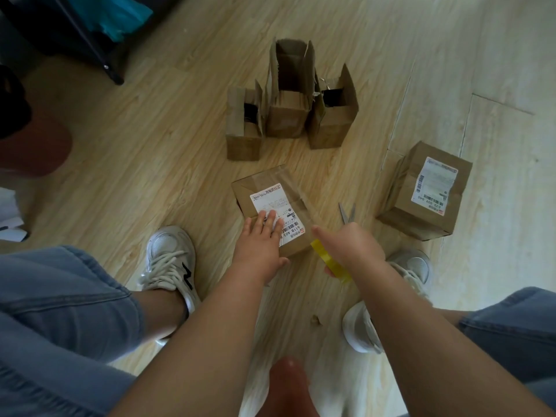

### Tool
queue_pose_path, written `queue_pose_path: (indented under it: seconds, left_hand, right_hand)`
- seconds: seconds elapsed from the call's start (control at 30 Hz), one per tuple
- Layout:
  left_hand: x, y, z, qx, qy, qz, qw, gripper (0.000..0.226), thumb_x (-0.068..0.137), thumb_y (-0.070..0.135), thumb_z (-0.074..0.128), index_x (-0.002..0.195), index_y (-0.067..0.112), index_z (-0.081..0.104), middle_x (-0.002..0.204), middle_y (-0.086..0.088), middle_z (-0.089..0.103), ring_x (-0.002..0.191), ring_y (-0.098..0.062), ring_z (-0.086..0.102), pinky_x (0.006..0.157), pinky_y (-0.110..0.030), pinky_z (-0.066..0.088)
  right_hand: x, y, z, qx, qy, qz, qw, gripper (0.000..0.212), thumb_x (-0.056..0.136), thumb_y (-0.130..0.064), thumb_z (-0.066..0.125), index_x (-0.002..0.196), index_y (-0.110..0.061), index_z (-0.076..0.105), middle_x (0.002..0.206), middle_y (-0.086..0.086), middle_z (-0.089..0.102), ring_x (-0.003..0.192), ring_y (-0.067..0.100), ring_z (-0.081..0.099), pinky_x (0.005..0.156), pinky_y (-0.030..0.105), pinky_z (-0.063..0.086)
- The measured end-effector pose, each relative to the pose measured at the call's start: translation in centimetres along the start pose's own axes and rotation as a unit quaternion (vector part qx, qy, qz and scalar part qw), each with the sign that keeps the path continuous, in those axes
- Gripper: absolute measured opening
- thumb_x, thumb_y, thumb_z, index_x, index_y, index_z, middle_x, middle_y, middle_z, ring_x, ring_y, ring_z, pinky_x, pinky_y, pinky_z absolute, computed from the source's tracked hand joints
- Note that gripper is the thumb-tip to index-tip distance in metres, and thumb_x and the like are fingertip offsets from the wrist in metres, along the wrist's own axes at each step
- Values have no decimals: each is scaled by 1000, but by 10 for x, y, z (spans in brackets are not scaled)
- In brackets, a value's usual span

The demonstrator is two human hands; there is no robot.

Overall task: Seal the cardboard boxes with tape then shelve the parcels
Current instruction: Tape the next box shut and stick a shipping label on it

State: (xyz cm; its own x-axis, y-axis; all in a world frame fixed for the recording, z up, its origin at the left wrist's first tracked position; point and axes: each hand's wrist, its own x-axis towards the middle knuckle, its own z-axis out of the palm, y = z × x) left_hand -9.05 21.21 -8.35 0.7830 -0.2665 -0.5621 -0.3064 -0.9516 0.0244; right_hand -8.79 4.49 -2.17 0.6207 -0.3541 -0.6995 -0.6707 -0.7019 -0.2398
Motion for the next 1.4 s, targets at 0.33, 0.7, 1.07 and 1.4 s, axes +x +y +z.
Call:
queue_pose_path:
  seconds: [0.33,0.7,1.07,1.4]
  left_hand:
    - [1,1,-1,16,-3,-1,1000,89,99,59,38,155,14,-15,163,-9,-20,150,-26,-18,123,-45,-5]
    - [3,-4,-6,-16,24,11,1000,94,91,68,44,158,19,0,166,-4,-7,152,-22,-6,123,-40,3]
    - [48,-5,-47,-66,179,75,979,41,98,10,47,138,19,51,158,-3,33,146,-22,25,118,-36,17]
    - [80,-25,-41,14,67,62,996,58,107,34,20,154,35,-12,164,8,-16,150,-16,-18,121,-54,-5]
  right_hand:
    - [10,9,12,-2,5,11,1000,60,94,-68,45,78,-13,62,59,1,72,44,14,66,52,24,45]
    - [23,16,21,-3,3,30,1000,56,94,-67,45,83,-14,60,60,1,71,40,12,62,52,25,47]
    - [44,30,34,1,-9,39,999,68,87,-77,45,79,-12,66,70,4,73,65,22,72,77,41,61]
    - [51,31,31,-27,-2,30,999,65,87,-75,47,73,-13,59,67,0,60,60,19,58,55,28,41]
